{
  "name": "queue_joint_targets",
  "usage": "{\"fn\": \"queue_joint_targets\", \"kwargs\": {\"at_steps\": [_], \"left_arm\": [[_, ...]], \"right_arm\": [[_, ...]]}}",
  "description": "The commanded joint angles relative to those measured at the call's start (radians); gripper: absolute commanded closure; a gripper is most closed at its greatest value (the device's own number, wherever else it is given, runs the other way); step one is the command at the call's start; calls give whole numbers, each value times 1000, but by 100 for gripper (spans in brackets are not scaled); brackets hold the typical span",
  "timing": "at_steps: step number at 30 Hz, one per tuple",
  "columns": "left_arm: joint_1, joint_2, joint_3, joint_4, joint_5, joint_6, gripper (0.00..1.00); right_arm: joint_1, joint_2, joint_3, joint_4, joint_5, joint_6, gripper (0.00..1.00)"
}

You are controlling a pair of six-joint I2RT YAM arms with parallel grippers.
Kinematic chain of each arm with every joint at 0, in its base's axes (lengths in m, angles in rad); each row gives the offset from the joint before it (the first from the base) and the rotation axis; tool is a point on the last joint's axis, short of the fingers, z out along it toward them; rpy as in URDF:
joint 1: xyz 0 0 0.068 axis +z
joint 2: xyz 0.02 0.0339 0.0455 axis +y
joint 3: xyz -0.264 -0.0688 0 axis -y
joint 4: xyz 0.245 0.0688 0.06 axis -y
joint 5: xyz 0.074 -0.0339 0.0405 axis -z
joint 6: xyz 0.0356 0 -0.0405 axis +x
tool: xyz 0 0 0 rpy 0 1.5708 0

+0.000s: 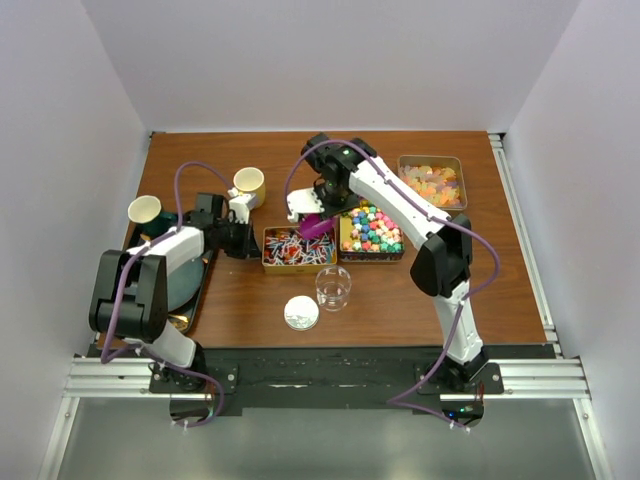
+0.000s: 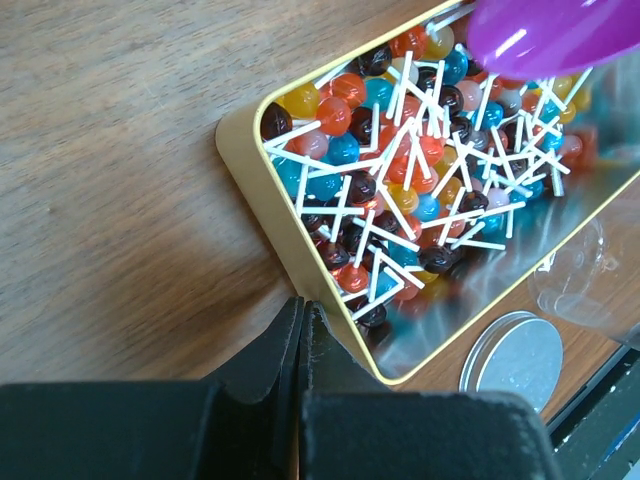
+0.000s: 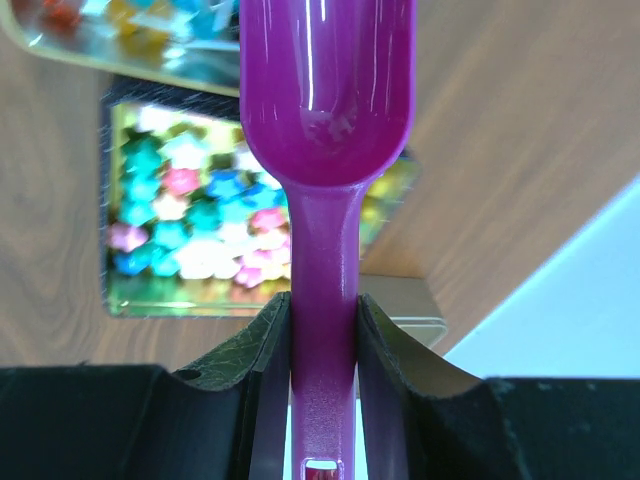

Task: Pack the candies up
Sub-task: Move the storage box to the center of the board.

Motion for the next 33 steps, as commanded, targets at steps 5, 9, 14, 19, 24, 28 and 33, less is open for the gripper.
{"fn": "queue_joint_targets", "kwargs": {"at_steps": [5, 9, 14, 19, 24, 28, 33], "left_arm": [[-1, -73, -12, 47, 20, -51, 100], [-1, -119, -29, 62, 11, -59, 100], [-3, -128, -72, 84, 20, -76, 100], [-7, -133, -136, 141, 14, -120, 100], [-10, -118, -178, 173, -5, -168, 100], [-30, -112, -201, 213, 5, -177, 100], [-55, -105, -225, 283, 18, -203, 100]], "right_arm": [[0, -105, -83, -258, 109, -76, 100], [2, -111, -111, -258, 157, -74, 100], [10, -117, -112, -260, 223, -74, 100], [33, -115, -132, -260, 290, -53, 100], [80, -92, -163, -260, 373, -12, 100], [108, -62, -157, -260, 427, 8, 100], [129, -25, -149, -258, 462, 35, 100]]}}
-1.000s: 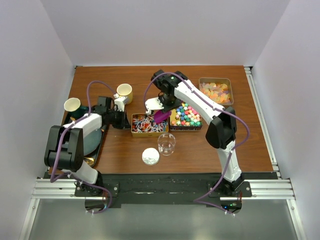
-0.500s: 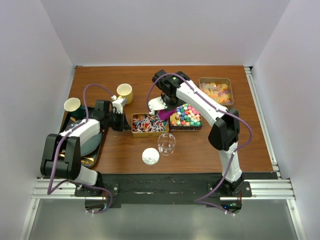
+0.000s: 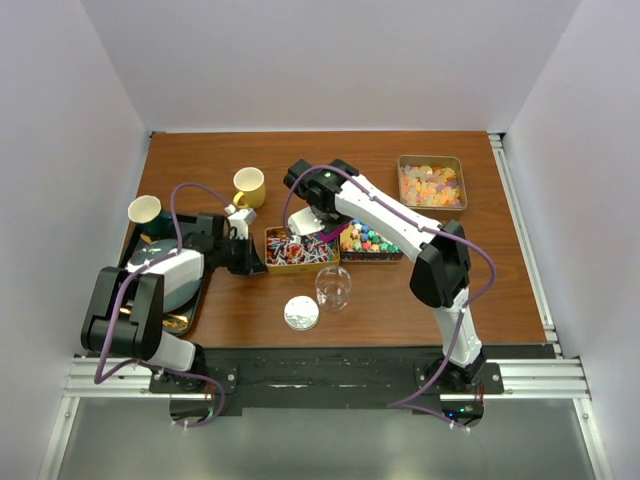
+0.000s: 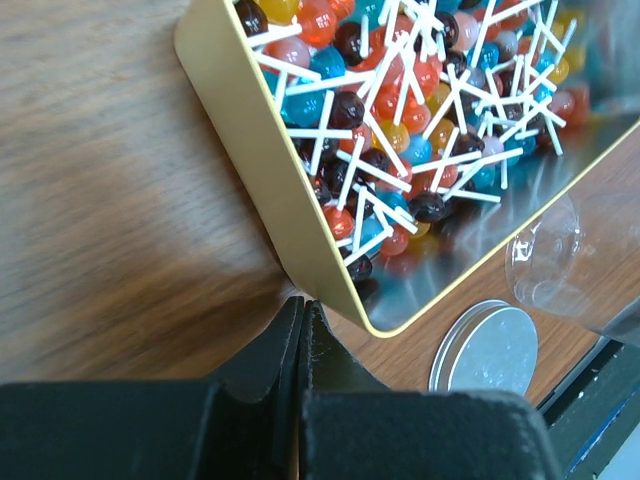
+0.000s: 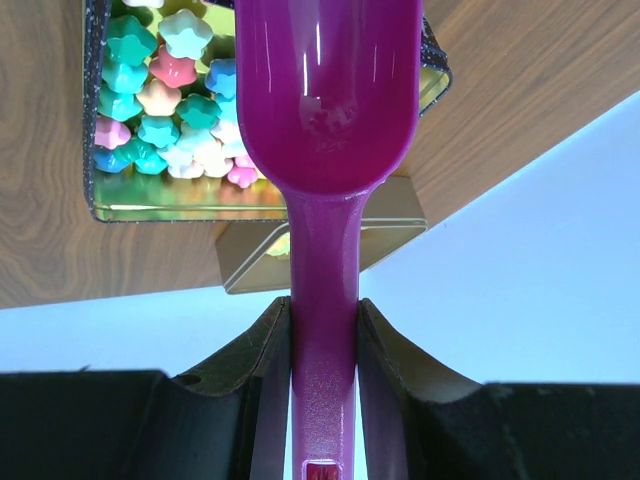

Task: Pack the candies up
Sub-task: Move the storage box to the center of the board, then scoop the fake candies from the storage box.

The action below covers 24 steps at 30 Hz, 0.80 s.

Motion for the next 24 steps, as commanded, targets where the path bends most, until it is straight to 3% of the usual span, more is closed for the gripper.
{"fn": "queue_joint_targets", "kwargs": {"at_steps": [1, 11, 24], "left_arm": [[-25, 2, -19, 123, 31, -45, 100], [-31, 28, -70, 267, 57, -109, 100], [-31, 60, -68, 318, 97, -114, 100]], "right_arm": [[22, 33, 10, -260, 102, 30, 100], [74, 98, 8, -260, 149, 92, 100], [77, 214, 115, -259, 15, 194, 100]]}}
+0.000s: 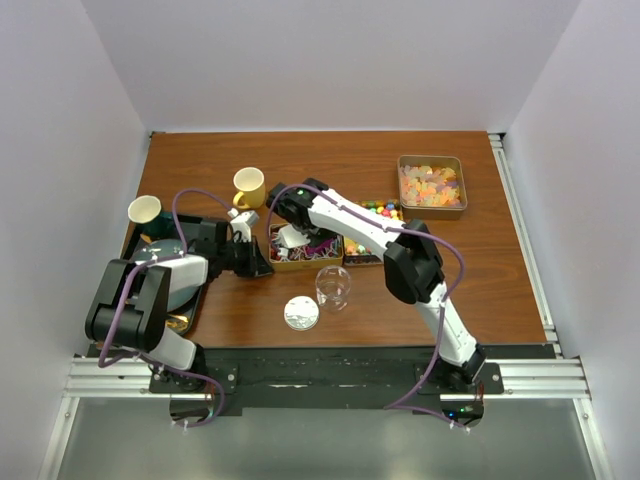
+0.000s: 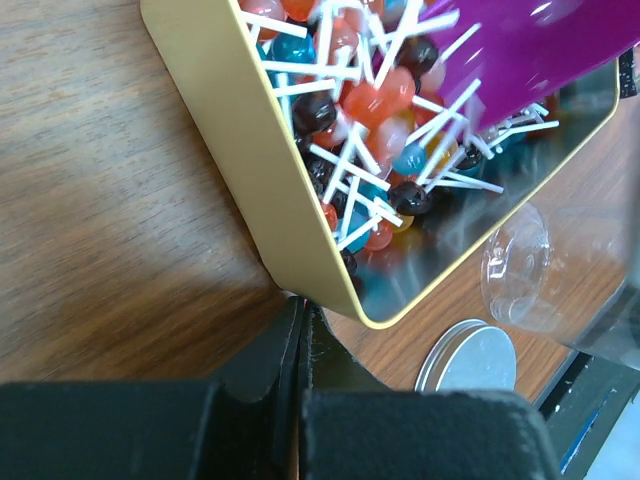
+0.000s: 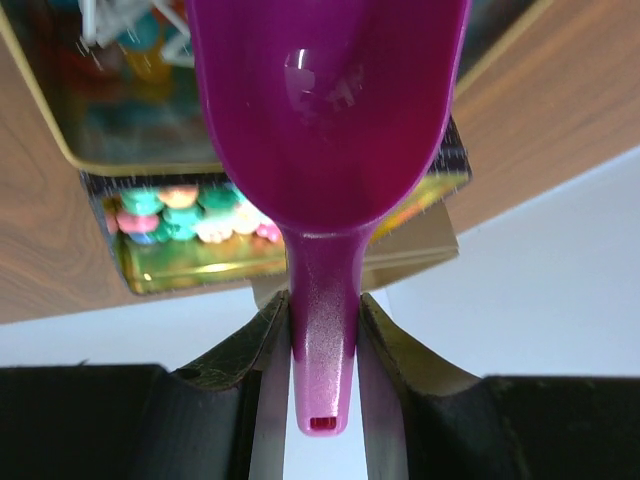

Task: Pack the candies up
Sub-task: Scoop the fake candies from the storage box.

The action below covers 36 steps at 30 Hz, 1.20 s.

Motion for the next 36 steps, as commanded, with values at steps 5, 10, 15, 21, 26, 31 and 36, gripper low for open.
{"fn": "queue_joint_targets", "kwargs": {"at_steps": [5, 10, 15, 21, 26, 31, 36], "left_arm": [[-2, 10, 0, 120, 44, -21, 100], [2, 11, 3, 114, 41, -18, 100], [5, 13, 17, 96, 37, -10, 100], [13, 20, 59, 56, 69, 7, 100], [45, 17, 85, -1, 97, 28, 100], [113, 20, 125, -81, 158, 53, 96], [157, 25, 213, -219, 208, 120, 81]], "right_arm": [[16, 95, 158, -265, -84, 42, 100], [21, 143, 208, -264, -161, 62, 100], [15, 143, 173, -241, -280, 73, 100], [-51, 87, 63, -130, -421, 44, 100], [-109, 66, 23, -87, -544, -16, 100], [-137, 40, 0, -64, -622, -79, 100], [-155, 31, -19, 0, -696, -74, 100]]}}
